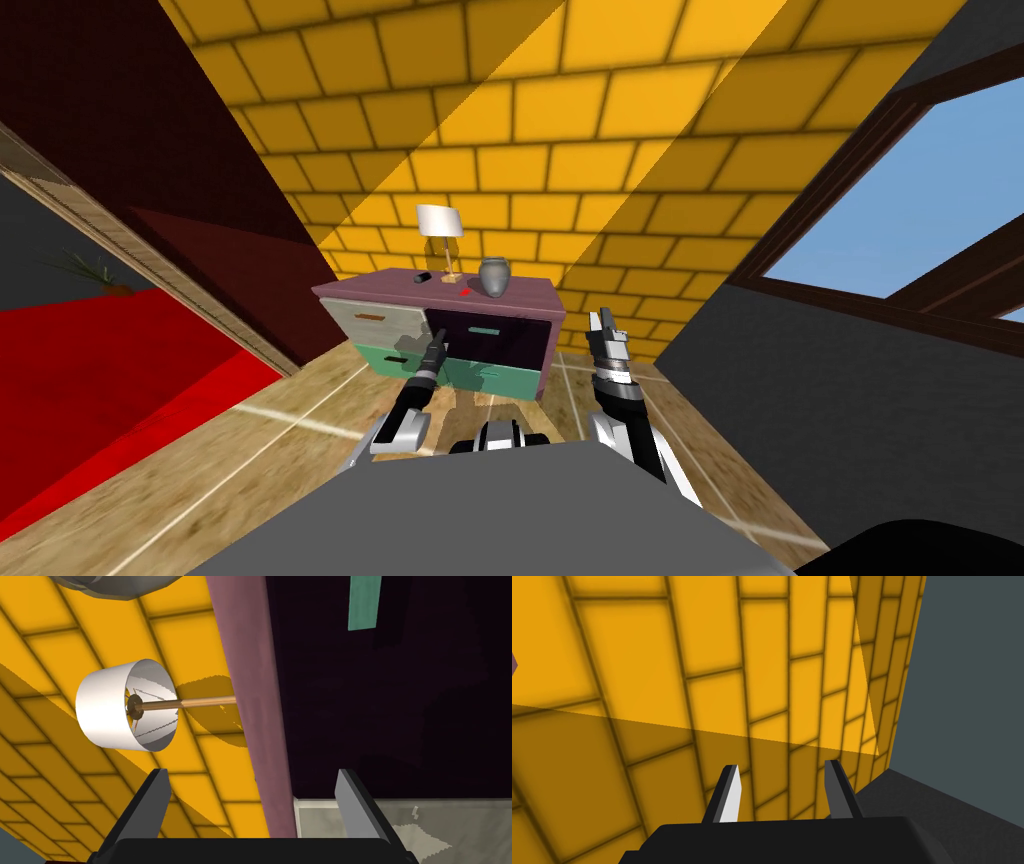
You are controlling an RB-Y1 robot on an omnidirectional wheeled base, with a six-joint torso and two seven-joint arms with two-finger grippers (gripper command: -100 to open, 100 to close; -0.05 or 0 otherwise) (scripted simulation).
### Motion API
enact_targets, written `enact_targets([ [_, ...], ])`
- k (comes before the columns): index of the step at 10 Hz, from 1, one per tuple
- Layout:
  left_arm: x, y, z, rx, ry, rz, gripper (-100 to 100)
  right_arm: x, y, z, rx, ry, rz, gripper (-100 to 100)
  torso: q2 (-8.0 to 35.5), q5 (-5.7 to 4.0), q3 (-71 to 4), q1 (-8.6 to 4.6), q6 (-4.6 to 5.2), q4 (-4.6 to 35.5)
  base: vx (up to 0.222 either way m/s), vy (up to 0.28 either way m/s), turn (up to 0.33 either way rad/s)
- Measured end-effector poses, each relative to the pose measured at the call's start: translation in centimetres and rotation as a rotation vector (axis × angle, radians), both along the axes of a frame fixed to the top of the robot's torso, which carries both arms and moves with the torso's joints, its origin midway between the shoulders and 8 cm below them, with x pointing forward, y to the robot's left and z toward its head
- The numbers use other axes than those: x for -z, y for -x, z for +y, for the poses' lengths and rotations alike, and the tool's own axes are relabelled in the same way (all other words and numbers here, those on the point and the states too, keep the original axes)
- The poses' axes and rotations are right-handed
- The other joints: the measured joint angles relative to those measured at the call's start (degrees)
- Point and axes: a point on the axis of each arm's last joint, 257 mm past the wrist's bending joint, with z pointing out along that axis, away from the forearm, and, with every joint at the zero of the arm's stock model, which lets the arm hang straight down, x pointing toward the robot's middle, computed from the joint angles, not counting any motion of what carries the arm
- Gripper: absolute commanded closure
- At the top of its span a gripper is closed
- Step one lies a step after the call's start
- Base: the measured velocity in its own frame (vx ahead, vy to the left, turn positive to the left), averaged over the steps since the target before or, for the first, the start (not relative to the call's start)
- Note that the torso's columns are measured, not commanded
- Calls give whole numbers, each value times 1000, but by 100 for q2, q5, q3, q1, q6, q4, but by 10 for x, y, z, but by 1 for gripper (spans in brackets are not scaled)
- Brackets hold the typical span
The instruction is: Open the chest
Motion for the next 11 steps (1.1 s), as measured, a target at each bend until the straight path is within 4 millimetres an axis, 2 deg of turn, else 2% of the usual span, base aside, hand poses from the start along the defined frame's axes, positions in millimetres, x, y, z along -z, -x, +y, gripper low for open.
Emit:
enact_targets([
  [8,75,-16,-25,48,-55,180,-100,0,0,0,0,0,0,0,4,0,3,1,0,2,74,-21,-61],
  [10,82,-18,-24,53,-64,203,-100,0,0,0,0,0,0,0,13,0,7,3,-1,3,17,-4,-2],
  [11,82,-18,-25,53,-64,203,100,0,0,0,0,0,0,0,16,1,10,4,0,5,0,0,0],
])
